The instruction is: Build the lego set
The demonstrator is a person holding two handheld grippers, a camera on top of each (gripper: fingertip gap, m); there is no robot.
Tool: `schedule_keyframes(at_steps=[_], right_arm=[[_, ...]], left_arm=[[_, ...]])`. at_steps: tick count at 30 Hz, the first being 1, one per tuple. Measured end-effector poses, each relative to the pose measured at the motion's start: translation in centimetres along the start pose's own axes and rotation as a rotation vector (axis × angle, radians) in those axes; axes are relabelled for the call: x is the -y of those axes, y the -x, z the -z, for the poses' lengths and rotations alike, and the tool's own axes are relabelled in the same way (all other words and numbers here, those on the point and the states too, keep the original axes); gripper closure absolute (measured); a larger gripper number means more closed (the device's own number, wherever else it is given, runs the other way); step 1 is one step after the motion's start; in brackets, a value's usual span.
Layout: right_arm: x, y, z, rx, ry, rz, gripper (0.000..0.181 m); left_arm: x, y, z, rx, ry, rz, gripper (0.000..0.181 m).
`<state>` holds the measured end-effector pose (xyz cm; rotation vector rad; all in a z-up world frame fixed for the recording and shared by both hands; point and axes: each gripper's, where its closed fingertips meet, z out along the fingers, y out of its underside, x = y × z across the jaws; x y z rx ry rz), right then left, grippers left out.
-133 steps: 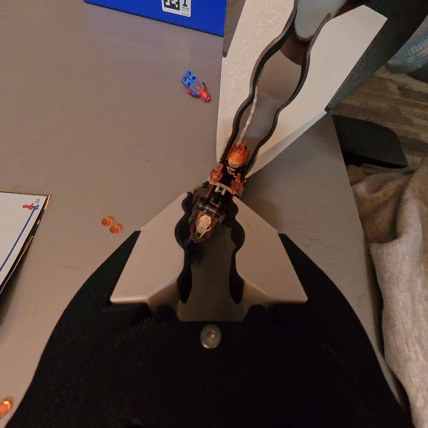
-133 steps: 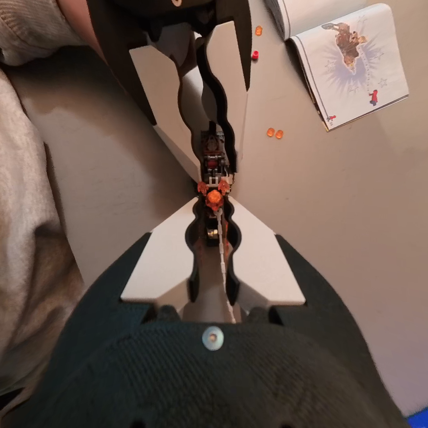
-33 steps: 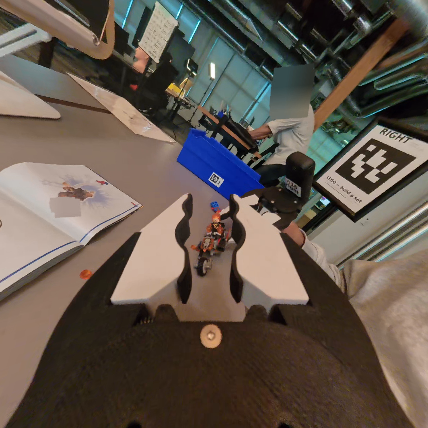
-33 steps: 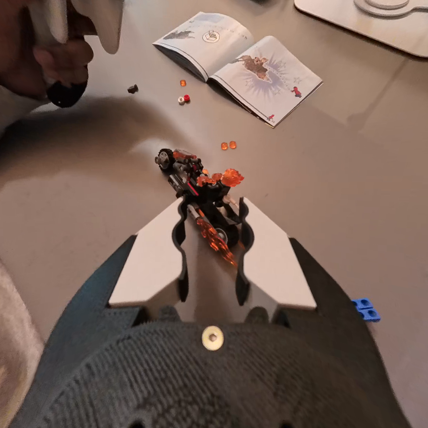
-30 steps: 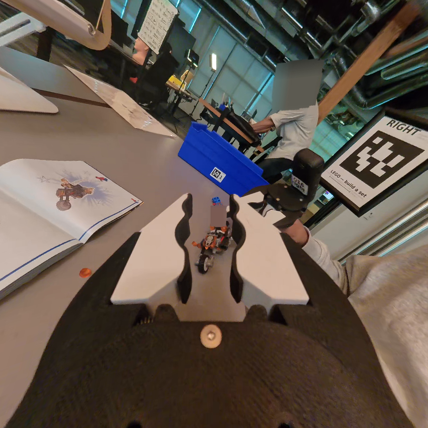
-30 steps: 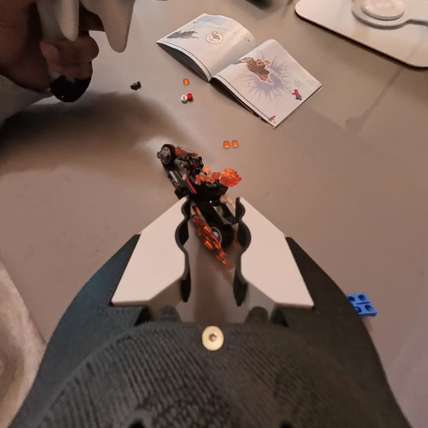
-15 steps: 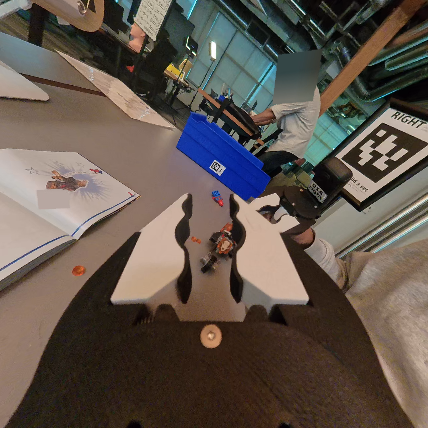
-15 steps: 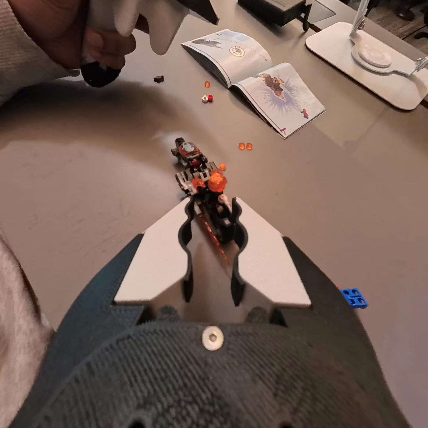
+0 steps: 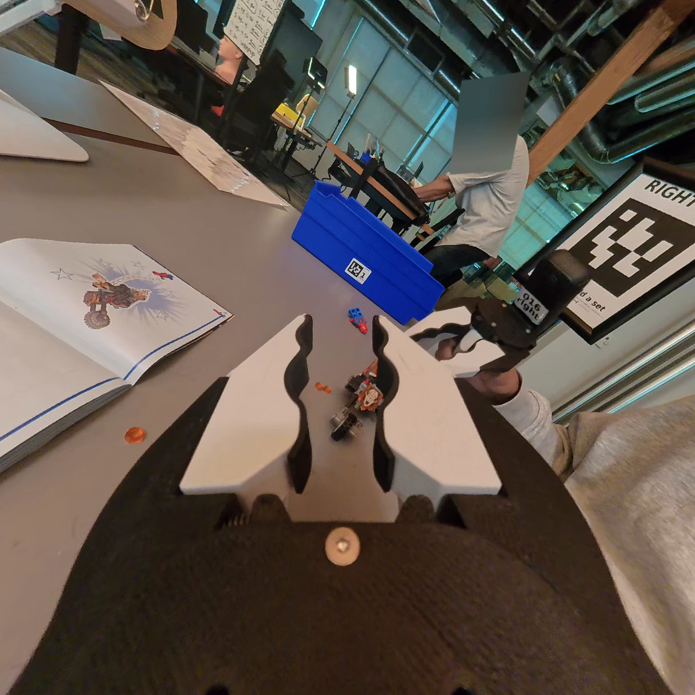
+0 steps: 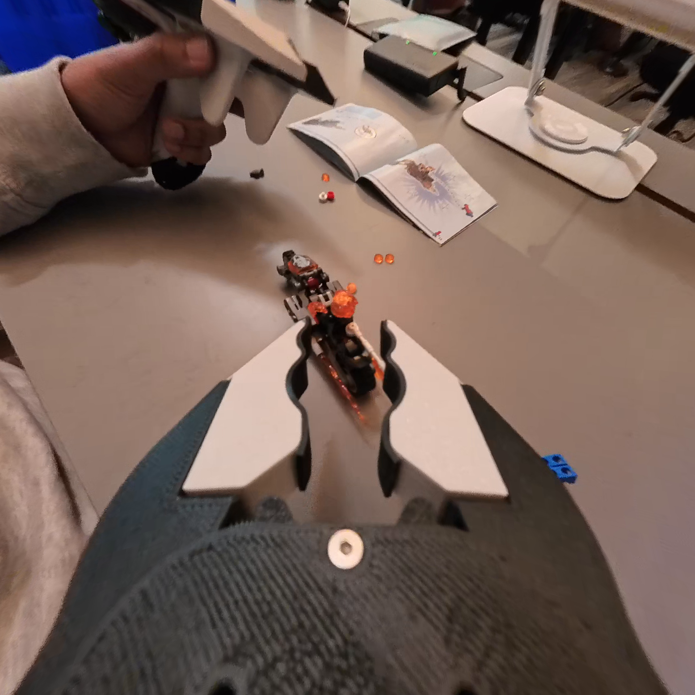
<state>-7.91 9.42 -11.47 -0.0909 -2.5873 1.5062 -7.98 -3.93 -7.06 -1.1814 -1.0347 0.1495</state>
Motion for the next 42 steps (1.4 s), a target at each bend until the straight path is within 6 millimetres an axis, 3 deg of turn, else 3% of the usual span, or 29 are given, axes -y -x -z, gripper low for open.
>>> schedule_keyframes(at_steps=[5, 8, 11, 14, 20, 24, 33, 42], right_arm=[[1.2, -1.5, 1.0, -0.054, -0.109, -0.046, 0.145], [2.0, -2.3, 1.6, -0.089, -0.199, -0.064, 0.146], [2.7, -3.1, 2.2, -0.125, -0.302, -0.07, 0.146], [2.9, -3.5, 2.7, -0.144, -0.39, -0.089, 0.148], [3.2, -3.9, 3.4, -0.15, -0.466, -0.1, 0.15], [3.3, -3.7, 3.6, -0.121, -0.484, -0.123, 0.15], [3.0, -3.3, 2.7, -0.122, -0.432, -0.085, 0.15], [2.9, -3.2, 2.4, -0.116, -0.414, -0.082, 0.15]], left_arm=[[0.0, 0.4, 0.1, 0.024, -0.002, -0.009, 0.151], [-0.6, 1.9, 0.2, 0.142, 0.046, -0.081, 0.148], [-0.1, 5.5, 1.2, 0.449, 0.068, -0.22, 0.113], [1.6, 7.1, 1.6, 0.614, 0.029, -0.284, 0.102], [0.6, 11.5, -2.9, 0.739, 0.264, -0.293, 0.076], [-0.2, 14.6, -4.0, 0.824, 0.409, -0.327, 0.07], [-1.8, 15.1, -4.1, 0.87, 0.523, -0.384, 0.072], [-1.8, 15.2, -4.0, 0.861, 0.519, -0.347, 0.083]])
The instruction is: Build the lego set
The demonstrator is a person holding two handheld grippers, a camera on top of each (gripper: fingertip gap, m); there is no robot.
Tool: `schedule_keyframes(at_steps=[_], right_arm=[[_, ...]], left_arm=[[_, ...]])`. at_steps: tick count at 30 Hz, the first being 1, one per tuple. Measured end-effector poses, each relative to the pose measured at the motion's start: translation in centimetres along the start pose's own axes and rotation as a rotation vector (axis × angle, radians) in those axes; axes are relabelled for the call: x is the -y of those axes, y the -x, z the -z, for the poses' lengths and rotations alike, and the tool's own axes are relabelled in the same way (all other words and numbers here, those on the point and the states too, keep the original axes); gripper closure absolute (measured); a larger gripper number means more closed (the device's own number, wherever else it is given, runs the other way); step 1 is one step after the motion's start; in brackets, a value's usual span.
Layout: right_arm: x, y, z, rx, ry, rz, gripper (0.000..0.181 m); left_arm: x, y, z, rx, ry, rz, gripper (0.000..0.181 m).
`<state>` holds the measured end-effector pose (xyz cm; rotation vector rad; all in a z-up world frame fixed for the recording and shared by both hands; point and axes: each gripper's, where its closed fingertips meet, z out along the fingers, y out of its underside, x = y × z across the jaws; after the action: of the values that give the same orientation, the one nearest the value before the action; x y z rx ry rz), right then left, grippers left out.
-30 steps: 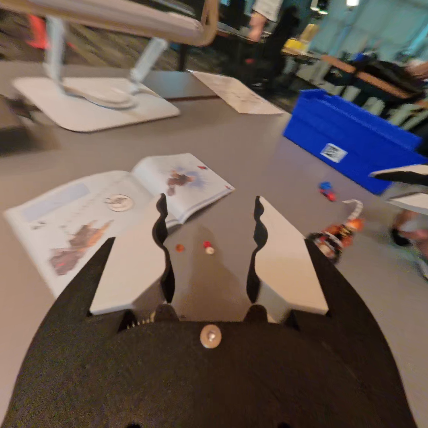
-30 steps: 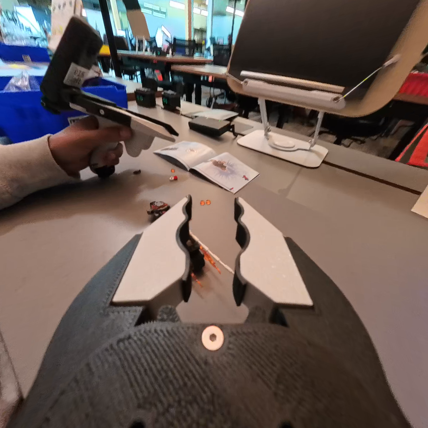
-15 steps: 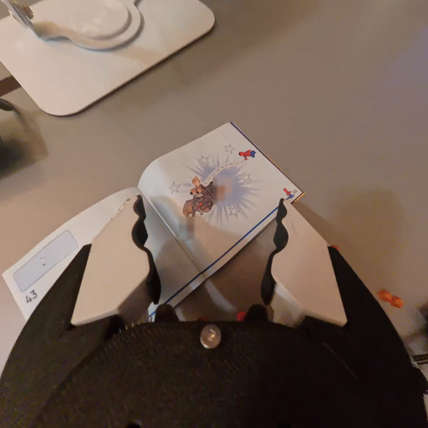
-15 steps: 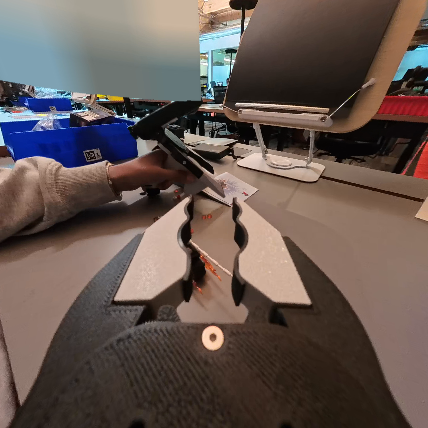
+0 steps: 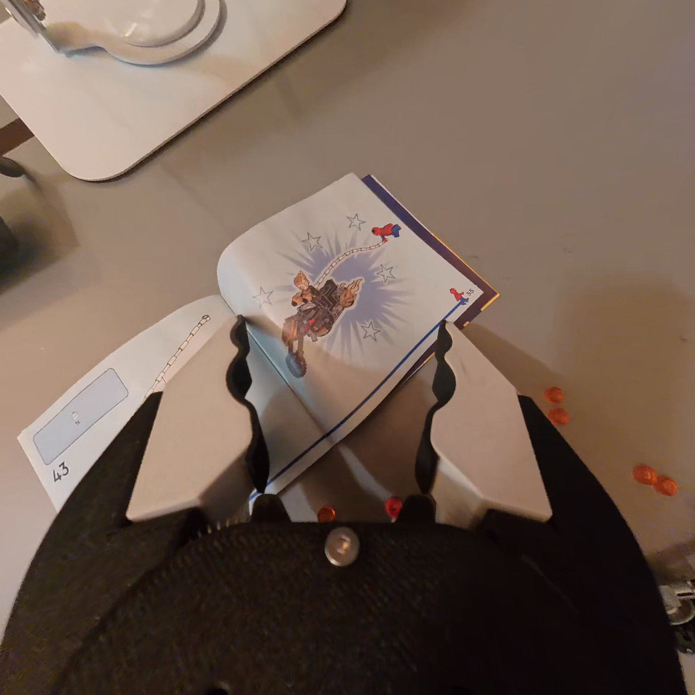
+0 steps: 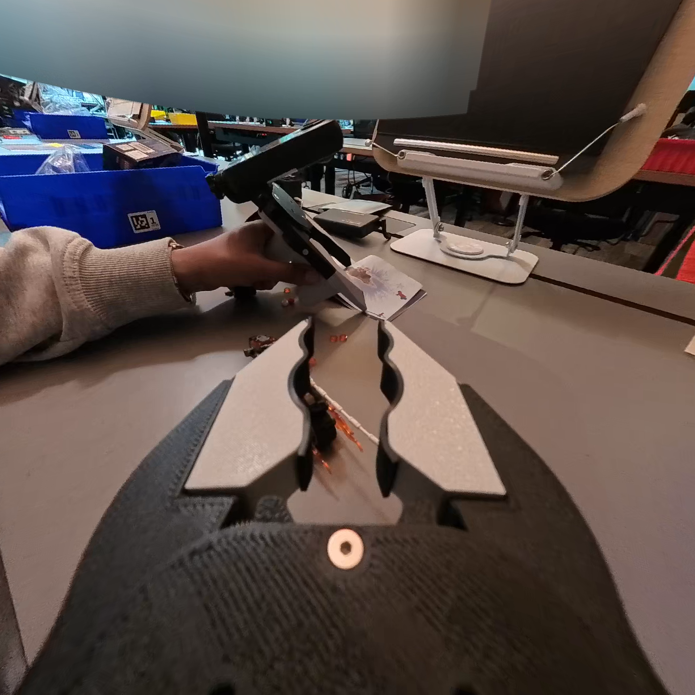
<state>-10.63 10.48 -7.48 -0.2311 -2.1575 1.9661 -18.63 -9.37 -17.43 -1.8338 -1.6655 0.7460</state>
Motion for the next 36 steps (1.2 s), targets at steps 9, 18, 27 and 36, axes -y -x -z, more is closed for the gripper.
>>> schedule_keyframes(at_steps=[9, 18, 27, 36], right_arm=[[0.3, -0.2, 0.3, 0.002, -0.023, -0.02, 0.15], [0.6, -1.5, 0.5, -0.019, -0.049, -0.076, 0.149], [-0.4, -2.9, -1.2, -0.049, 0.033, -0.086, 0.149], [-1.0, -3.0, -1.9, -0.071, 0.082, -0.04, 0.149]], left_arm=[[0.0, -0.2, 0.0, -0.015, 0.001, -0.003, 0.082], [-0.2, -0.6, 0.1, -0.054, 0.005, -0.003, 0.082], [-0.3, -0.8, 0.1, -0.067, 0.008, -0.006, 0.081], [-0.3, -0.8, 0.1, -0.067, 0.012, -0.008, 0.08]])
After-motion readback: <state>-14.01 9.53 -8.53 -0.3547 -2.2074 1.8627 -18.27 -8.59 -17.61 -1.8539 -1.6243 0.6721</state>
